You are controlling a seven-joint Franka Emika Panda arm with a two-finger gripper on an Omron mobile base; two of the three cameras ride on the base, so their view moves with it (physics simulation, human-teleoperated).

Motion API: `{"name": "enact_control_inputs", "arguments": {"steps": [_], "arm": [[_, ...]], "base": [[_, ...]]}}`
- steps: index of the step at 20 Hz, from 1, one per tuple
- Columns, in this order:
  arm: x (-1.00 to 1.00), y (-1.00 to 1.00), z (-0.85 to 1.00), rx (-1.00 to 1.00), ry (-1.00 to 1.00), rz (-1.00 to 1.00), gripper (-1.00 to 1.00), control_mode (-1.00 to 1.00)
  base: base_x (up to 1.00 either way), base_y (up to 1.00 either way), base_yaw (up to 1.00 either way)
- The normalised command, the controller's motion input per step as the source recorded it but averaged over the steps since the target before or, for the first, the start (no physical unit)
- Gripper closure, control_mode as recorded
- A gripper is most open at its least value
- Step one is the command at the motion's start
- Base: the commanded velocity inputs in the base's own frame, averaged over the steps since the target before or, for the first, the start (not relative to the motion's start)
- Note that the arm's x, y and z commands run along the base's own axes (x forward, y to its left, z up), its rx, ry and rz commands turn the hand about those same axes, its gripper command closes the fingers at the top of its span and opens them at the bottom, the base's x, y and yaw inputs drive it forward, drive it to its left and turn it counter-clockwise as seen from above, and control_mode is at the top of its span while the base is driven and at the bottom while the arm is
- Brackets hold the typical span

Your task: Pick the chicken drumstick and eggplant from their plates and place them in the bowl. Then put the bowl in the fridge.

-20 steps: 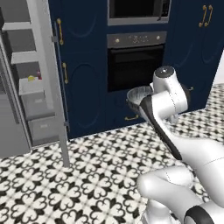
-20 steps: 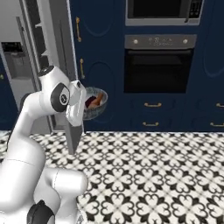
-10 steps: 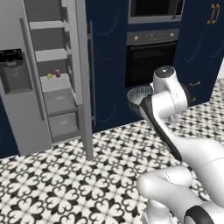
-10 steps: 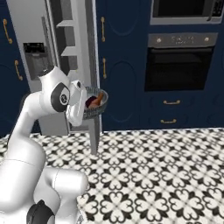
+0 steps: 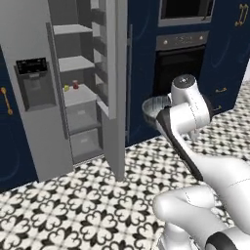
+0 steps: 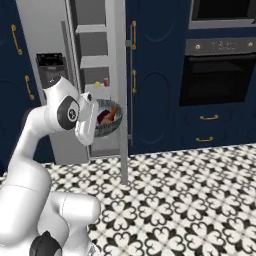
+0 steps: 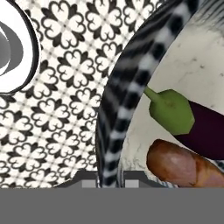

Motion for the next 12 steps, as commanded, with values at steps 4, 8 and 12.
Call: {"name": "enact_control_inputs", "arguments": {"steps": [4,8,12], "arm": [[0.00,0.00,0.00,0.00,0.00,0.00,1.00,1.00],[0.00,0.00,0.00,0.00,0.00,0.00,1.00,1.00],[0.00,0.00,0.00,0.00,0.00,0.00,1.00,1.00]], "base": [[0.98,1.00,-0.02],[1.00,0.84,0.00],[0.96,0.08,0.00]]}}
